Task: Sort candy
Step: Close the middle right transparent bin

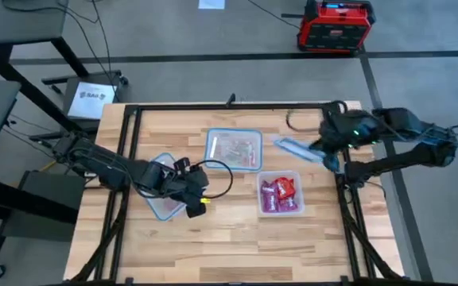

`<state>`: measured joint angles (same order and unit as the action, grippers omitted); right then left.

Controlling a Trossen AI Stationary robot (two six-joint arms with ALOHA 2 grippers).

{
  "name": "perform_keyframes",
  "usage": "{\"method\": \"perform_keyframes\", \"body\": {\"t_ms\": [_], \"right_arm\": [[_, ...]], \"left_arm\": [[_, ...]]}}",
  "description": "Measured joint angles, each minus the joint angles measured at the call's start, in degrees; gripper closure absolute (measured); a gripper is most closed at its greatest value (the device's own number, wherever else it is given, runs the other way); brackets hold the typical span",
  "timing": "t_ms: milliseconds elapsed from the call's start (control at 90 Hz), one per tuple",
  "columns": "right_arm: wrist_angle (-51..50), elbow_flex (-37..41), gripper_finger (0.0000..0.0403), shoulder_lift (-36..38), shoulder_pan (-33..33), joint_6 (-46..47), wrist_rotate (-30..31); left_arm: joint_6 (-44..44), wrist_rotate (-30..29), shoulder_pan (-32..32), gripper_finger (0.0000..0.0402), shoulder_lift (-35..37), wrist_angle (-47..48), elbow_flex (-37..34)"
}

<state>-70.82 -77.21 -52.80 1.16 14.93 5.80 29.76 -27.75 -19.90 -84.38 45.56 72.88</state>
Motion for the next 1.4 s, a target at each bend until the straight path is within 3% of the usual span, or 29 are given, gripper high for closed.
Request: {"method": "perform_keyframes", "body": {"t_ms": [322,500,600,733,833,978,1178,1400], "right_arm": [[10.0,-1.4,0.0403,-4.0,16.8,0.8,-10.9],[14.2,-0.7,0.0403,-7.8,21.7,3.1,-22.1],[16.0,1.8,0.0403,-10.3,22.6,2.3,-23.1],[19.1,6.3,0.0403,-13.5,19.5,0.5,-27.6],[18.4,8.2,0.0403,-14.5,15.6,-2.7,-27.4],[16.2,8.4,0.0403,-15.6,9.1,-8.8,-26.6],[11.8,8.4,0.0403,-15.7,1.2,-11.0,-32.9],[10.9,8.4,0.0403,-15.9,-7.2,-15.6,-33.0]], "left_arm": [[0.1,0.0,0.0,0.0283,0.0,0.0,0.0],[0.4,0.0,0.0,0.0283,0.0,-0.1,0.0],[0.7,0.0,0.0,0.0283,0.0,-0.1,0.0],[0.9,0.1,0.0,0.0283,0.0,-0.1,0.0],[1.1,0.1,0.0,0.0283,0.0,-0.1,0.0],[1.5,0.2,0.0,0.0283,0.0,-0.1,0.0],[1.5,0.2,0.0,0.0283,0.0,-0.5,0.0],[1.4,0.2,0.0,0.0283,0.0,-0.6,0.0]]}}
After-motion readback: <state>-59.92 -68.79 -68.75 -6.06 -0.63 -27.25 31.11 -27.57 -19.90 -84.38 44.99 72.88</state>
